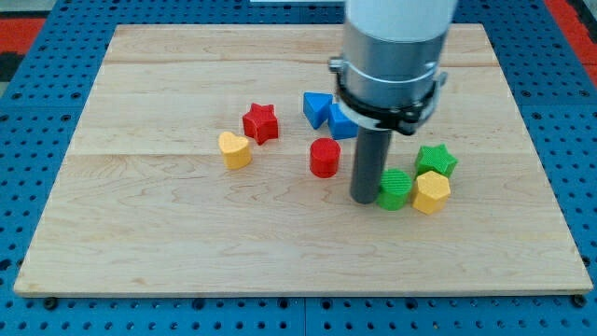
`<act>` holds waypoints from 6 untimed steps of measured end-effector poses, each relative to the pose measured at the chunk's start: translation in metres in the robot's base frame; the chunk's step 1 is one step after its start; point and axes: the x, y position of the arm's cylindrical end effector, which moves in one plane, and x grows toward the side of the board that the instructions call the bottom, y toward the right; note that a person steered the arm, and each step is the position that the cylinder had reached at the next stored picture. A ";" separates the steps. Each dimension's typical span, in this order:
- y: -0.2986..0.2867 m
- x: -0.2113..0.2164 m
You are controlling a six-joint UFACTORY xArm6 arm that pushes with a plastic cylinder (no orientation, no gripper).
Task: Nudge yellow heart down a bit
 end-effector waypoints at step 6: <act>-0.298 -0.073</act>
